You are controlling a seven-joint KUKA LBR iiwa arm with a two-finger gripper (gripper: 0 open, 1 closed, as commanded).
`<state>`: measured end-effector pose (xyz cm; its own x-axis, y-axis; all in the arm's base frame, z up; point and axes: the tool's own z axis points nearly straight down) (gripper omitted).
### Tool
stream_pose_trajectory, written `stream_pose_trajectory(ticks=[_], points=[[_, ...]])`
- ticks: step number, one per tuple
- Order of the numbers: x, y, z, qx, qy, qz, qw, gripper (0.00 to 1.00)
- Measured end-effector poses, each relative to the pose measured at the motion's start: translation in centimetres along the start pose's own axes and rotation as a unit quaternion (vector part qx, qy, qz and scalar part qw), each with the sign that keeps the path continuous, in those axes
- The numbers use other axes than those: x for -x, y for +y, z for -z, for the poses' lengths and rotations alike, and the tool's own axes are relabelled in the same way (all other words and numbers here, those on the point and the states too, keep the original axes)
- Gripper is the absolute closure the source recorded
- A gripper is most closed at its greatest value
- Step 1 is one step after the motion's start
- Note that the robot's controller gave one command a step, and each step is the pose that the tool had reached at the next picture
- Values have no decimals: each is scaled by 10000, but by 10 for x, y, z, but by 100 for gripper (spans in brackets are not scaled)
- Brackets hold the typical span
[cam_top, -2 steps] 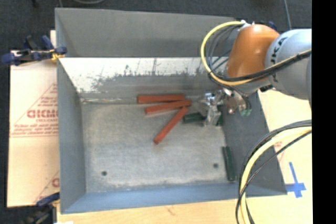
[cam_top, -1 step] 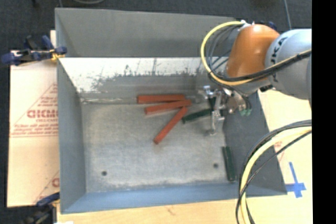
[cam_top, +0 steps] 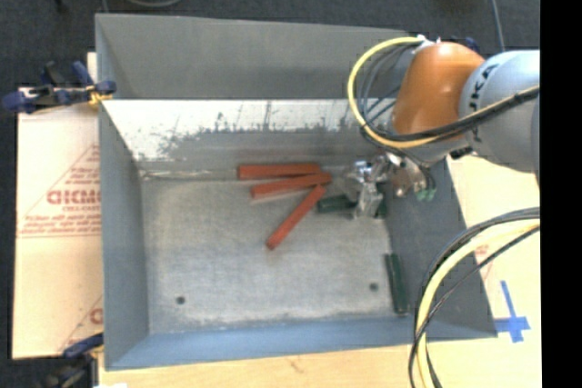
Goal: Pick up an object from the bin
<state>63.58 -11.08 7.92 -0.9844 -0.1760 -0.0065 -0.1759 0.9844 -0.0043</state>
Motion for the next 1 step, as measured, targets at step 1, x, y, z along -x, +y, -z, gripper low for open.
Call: stream_pose_trajectory(ticks=[1], points=[[13,-27,134,-16,-36,262,9996,100]])
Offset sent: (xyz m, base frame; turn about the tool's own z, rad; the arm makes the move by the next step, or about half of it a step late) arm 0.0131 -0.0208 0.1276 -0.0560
